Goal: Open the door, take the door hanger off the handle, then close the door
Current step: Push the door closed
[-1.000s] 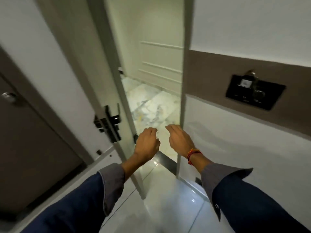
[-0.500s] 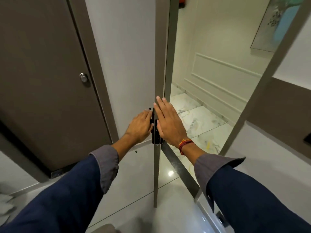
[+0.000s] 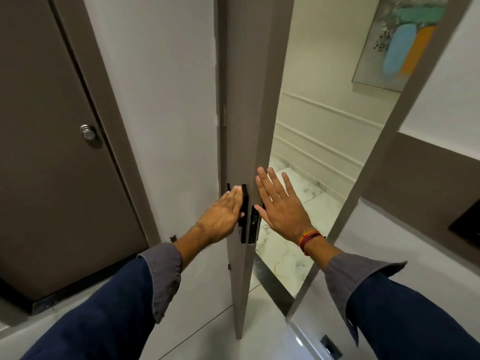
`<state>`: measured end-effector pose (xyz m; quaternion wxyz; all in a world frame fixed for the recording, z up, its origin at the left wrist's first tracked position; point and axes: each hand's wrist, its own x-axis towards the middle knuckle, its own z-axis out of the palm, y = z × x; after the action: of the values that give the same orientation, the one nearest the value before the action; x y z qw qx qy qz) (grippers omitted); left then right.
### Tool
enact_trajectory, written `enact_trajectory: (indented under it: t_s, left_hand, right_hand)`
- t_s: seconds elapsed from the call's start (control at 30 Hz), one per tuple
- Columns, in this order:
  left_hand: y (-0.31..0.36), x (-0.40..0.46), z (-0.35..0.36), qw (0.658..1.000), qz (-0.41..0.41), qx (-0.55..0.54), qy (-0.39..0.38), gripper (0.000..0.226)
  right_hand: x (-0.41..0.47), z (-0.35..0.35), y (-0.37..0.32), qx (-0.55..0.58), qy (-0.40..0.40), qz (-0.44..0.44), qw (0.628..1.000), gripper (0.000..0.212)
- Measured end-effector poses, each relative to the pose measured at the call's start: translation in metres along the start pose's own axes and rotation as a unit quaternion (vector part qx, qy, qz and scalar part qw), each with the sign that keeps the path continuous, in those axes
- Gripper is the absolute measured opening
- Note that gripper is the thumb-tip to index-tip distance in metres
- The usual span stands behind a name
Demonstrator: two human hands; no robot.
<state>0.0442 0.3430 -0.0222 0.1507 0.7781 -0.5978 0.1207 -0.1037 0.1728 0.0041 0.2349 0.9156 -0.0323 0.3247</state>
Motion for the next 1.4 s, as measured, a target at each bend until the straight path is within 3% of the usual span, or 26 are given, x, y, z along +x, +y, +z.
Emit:
enact_trajectory:
  t_s: [0.23,0.33,0.37,0.47,0.5,0.67,0.9,1.4]
  left_hand:
    - [0.020,0.063,0.042,0.995,0.086,-0.046,-0.015,0.072]
    - [0.044,0.097,0.055,0.988,0.131,-0.081,-0.004,0.074]
    - [0.064,0.142,0.080,0.976,0.190,-0.109,-0.018,0.073]
    - [0.089,0.165,0.085,0.975,0.197,-0.098,-0.012,0.071]
    - [0.097,0.207,0.114,0.963,0.233,-0.138,-0.009,0.070]
    - [0.113,0.230,0.116,0.969,0.225,-0.099,-0.013,0.065]
    - [0.110,0.247,0.133,0.978,0.204,-0.019,-0.027,0.063]
    - [0.120,0.287,0.140,0.976,0.199,0.018,-0.091,0.066]
  right_hand:
    - [-0.036,0.013,0.073,-0.039,0.024,0.035,0.998,0.091]
    - [-0.067,0.011,0.110,-0.083,-0.008,0.057,0.995,0.092]
    - [-0.081,0.005,0.139,-0.134,-0.040,0.109,0.984,0.093]
    - [-0.103,-0.009,0.166,-0.168,-0.077,0.129,0.974,0.094]
    - [-0.104,-0.001,0.191,-0.210,-0.115,0.140,0.961,0.094]
    - [-0.076,-0.015,0.208,-0.283,-0.134,0.211,0.926,0.098]
    - [-0.041,-0.018,0.206,-0.382,-0.214,0.193,0.878,0.092]
    - [-0.012,-0.010,0.214,-0.436,-0.323,0.202,0.815,0.080]
